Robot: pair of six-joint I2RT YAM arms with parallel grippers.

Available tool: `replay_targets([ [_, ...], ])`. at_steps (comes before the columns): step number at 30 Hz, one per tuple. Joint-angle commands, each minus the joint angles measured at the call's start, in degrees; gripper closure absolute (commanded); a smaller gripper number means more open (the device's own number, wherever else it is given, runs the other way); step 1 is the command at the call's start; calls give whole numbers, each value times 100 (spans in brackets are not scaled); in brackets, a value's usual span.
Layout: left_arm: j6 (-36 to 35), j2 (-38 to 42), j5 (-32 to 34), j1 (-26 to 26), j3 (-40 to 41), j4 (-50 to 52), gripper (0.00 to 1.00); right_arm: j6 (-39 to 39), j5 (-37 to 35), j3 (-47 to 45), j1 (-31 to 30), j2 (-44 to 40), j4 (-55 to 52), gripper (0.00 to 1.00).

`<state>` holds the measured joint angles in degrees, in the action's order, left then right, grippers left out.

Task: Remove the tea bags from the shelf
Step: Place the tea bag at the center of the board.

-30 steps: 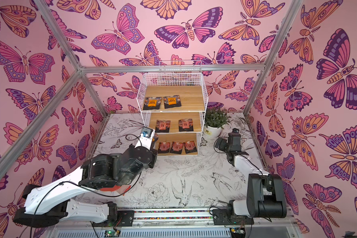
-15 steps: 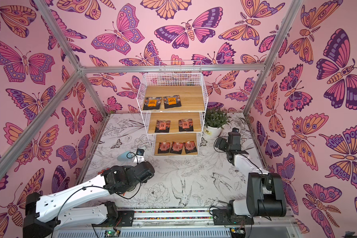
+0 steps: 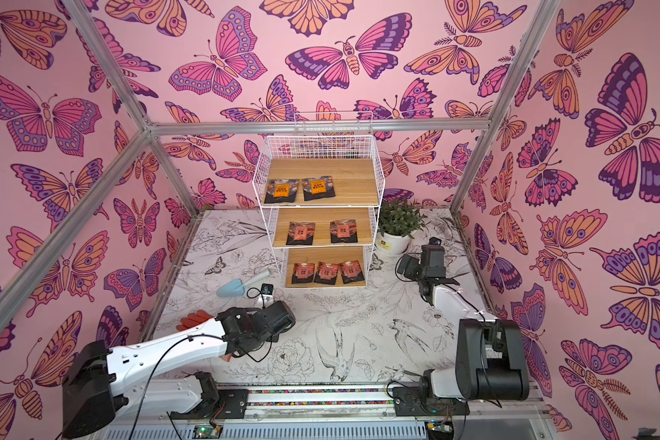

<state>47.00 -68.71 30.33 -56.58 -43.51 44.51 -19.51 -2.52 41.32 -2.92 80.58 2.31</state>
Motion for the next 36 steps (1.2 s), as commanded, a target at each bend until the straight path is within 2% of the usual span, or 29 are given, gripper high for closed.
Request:
replay_targets([
  [1,67,-13,-98,50,228,-194,100,-3,-38,174,2,24,-115,1],
  [13,-161,-621,-430,173,376,-595,100,-9,-47,166,2,28,-108,1],
  [15,-165,-672,-453,175,360,-610,90,-9,-46,167,2,28,-108,1],
  [21,-152,-645,-476,176,344,-606,50,0,-46,183,2,46,-86,1],
  [26,-184,-544,-493,174,256,-568,36,0,-44,193,2,55,-72,1],
  [30,-99,-481,-706,414,288,-437,45,0,-41,192,2,63,-64,1],
  [36,-61,-99,-1039,717,540,-431,80,0,-46,206,2,81,-56,1],
])
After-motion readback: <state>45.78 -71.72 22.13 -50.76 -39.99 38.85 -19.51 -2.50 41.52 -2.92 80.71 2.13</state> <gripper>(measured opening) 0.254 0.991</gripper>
